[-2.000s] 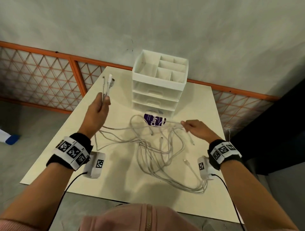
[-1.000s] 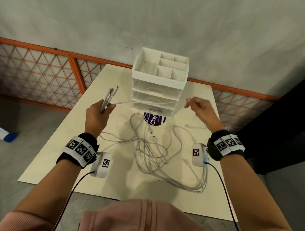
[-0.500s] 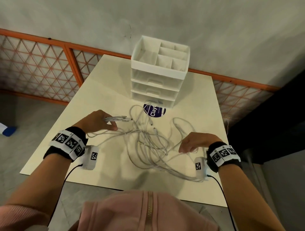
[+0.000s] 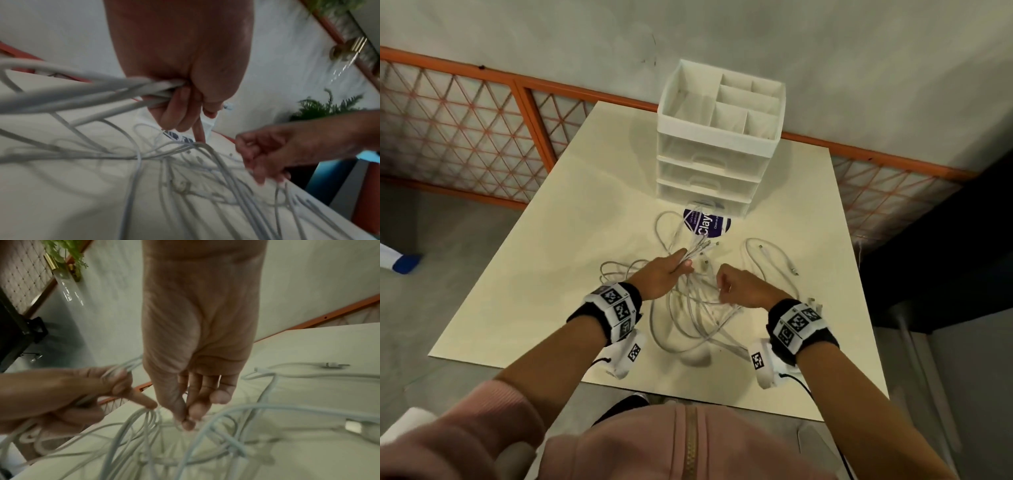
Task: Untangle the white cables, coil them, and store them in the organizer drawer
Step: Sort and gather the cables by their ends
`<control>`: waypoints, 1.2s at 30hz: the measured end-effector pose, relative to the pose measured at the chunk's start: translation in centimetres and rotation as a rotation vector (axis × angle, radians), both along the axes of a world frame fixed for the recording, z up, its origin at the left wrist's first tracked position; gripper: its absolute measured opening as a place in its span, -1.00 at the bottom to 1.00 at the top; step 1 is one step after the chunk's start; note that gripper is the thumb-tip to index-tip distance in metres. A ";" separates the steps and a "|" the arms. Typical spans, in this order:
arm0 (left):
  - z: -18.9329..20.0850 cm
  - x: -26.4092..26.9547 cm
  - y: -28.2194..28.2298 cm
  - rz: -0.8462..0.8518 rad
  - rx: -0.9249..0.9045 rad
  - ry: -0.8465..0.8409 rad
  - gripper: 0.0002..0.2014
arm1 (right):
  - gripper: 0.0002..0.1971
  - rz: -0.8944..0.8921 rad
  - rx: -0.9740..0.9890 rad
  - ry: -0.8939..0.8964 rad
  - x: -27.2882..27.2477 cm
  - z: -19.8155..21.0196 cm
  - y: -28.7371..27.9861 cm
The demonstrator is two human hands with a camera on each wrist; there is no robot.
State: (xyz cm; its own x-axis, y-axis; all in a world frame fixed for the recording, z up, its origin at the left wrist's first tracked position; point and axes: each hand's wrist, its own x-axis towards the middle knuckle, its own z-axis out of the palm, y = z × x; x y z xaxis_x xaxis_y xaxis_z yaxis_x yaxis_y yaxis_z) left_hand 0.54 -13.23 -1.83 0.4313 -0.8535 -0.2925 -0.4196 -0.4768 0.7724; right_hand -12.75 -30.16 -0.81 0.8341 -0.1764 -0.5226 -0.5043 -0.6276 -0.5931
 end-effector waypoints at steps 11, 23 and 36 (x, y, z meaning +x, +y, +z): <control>-1.5 0.5 1.6 -0.012 0.081 -0.087 -0.74 | -0.72 0.098 -0.307 -0.082 0.4 -2.9 2.1; 0.4 0.3 2.0 0.206 -0.168 -0.031 -0.77 | -0.84 -0.004 -0.422 -0.310 2.9 1.5 -0.1; 6.7 -1.3 -0.7 0.480 -0.658 0.401 -0.70 | -0.87 -0.235 0.100 -0.559 7.0 10.1 3.7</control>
State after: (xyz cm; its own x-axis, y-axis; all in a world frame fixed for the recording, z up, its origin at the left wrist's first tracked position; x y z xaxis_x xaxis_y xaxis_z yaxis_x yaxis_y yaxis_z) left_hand -0.73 -13.93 4.91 0.7547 -0.6559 -0.0144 0.0696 0.0583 0.9959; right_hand -5.75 -26.46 9.32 0.9315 -0.3614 -0.0407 -0.2180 -0.4655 -0.8578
